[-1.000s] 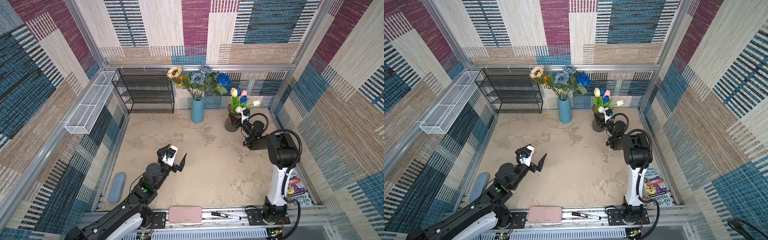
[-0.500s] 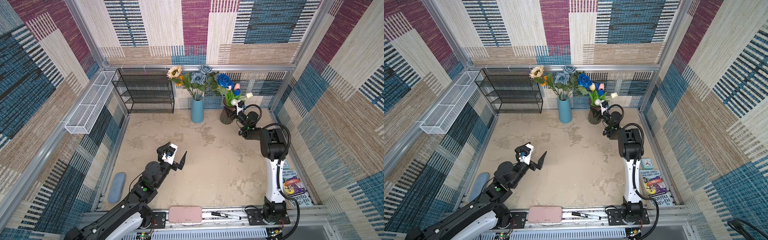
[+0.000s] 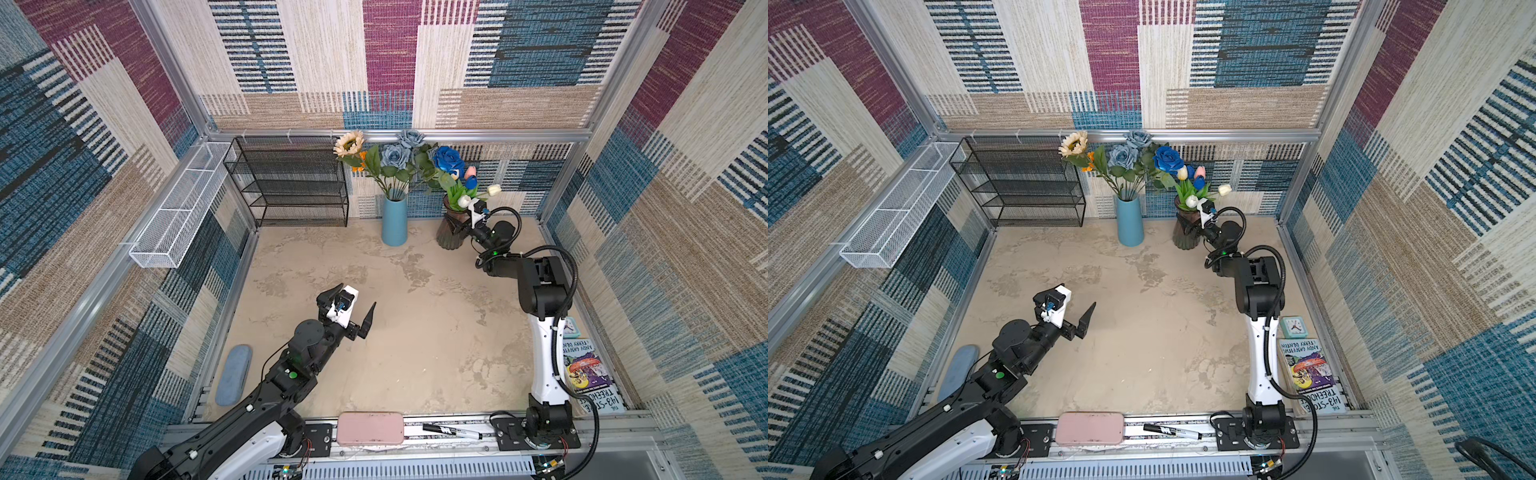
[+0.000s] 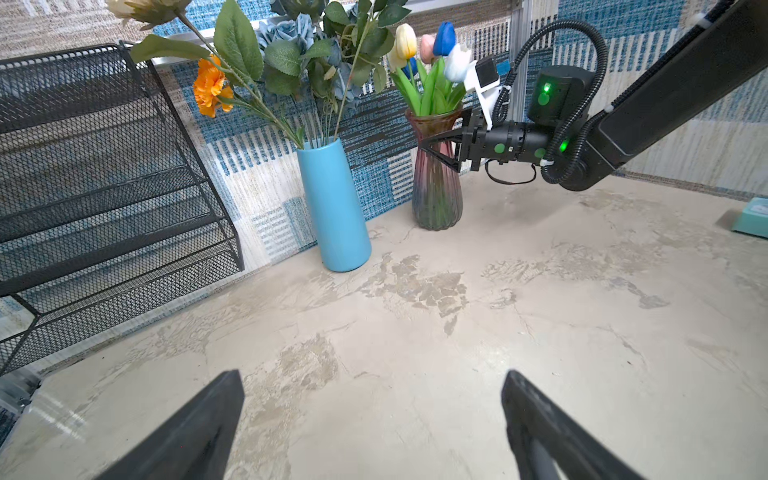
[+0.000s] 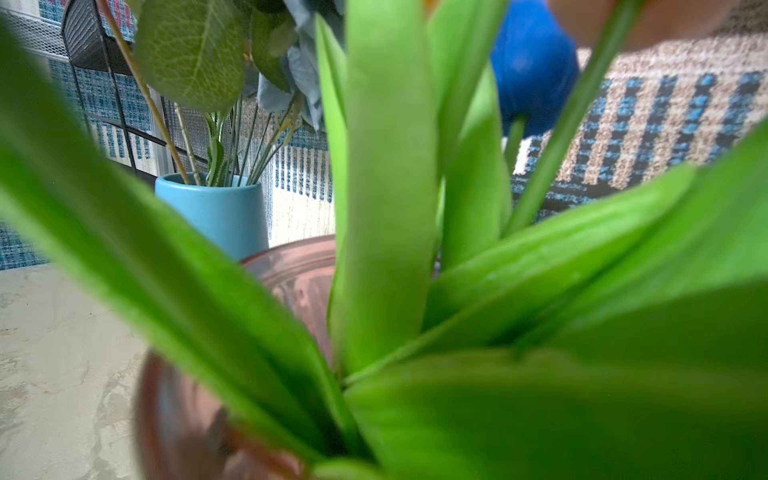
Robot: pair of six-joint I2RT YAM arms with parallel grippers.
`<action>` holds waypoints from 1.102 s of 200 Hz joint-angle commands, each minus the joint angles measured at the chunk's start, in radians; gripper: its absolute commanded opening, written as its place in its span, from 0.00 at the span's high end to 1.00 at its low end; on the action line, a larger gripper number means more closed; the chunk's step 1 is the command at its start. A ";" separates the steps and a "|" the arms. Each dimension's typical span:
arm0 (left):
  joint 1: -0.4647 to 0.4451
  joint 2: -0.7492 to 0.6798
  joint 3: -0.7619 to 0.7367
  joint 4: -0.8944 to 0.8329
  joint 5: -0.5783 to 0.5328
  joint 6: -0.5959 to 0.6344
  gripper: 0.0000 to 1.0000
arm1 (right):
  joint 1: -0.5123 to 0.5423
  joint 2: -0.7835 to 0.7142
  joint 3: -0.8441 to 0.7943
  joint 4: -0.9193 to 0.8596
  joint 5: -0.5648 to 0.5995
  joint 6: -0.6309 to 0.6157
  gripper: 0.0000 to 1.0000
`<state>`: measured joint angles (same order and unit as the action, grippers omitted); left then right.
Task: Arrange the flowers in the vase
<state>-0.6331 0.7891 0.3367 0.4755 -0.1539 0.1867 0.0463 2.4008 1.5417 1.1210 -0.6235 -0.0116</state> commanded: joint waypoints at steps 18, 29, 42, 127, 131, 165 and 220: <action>0.004 0.013 -0.006 0.061 -0.025 -0.001 0.00 | 0.002 -0.068 -0.092 0.111 0.039 -0.006 0.00; 0.011 0.022 -0.004 0.066 -0.033 -0.001 0.01 | 0.000 -0.090 -0.136 0.131 0.053 -0.013 0.00; 0.019 0.034 -0.004 0.077 -0.045 -0.003 0.00 | -0.001 -0.118 -0.192 0.158 0.070 -0.019 0.00; 0.200 0.131 0.045 0.019 -0.516 -0.114 0.00 | 0.000 -0.592 -0.855 0.272 0.299 -0.034 0.00; 0.216 0.137 0.046 0.011 -0.544 -0.127 0.00 | 0.007 -0.638 -0.886 0.236 0.346 -0.022 0.00; 0.372 0.182 0.003 0.017 -0.487 -0.190 0.00 | 0.120 -1.078 -1.049 -0.224 0.780 0.062 0.00; 0.483 0.368 -0.084 0.308 -0.348 -0.169 0.01 | 0.139 -1.546 -1.458 -0.214 1.074 -0.051 0.00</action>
<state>-0.1799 1.0920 0.2916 0.5610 -0.5861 0.0299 0.1837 0.9360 0.2108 0.8745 0.2817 0.0425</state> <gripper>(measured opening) 0.995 0.998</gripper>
